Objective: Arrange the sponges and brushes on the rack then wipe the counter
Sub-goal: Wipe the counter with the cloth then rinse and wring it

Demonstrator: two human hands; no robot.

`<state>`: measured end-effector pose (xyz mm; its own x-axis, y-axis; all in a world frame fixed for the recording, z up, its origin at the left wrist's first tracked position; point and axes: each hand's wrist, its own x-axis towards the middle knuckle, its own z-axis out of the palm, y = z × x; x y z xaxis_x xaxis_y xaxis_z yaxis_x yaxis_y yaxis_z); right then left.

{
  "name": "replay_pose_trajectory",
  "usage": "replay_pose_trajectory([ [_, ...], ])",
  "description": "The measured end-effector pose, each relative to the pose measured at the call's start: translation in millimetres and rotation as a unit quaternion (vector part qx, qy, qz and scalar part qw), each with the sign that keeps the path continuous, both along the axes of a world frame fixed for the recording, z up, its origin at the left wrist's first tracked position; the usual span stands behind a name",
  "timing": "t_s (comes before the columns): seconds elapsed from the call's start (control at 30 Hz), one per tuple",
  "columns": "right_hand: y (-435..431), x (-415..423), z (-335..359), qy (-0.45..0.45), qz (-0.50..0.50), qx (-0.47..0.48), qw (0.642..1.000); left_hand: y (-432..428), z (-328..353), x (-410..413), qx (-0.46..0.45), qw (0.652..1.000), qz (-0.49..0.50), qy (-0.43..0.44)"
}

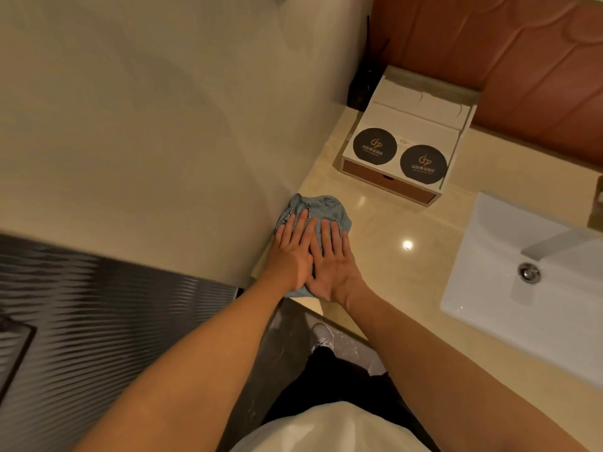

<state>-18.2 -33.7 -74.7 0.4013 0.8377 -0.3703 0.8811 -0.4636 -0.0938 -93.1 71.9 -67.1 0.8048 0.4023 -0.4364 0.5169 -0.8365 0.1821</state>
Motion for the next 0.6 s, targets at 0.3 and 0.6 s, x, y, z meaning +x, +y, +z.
replay_pose_trajectory([
  [0.3, -13, -33, 1, 0.013, -0.002, 0.023, 1.0, -17, 2, -37, 0.006, 1.0, 0.013, 0.003],
  [0.6, -36, -48, -6, 0.024, 0.05, 0.062, 0.997, -47, 0, -64, -0.009, 0.996, 0.091, -0.017],
])
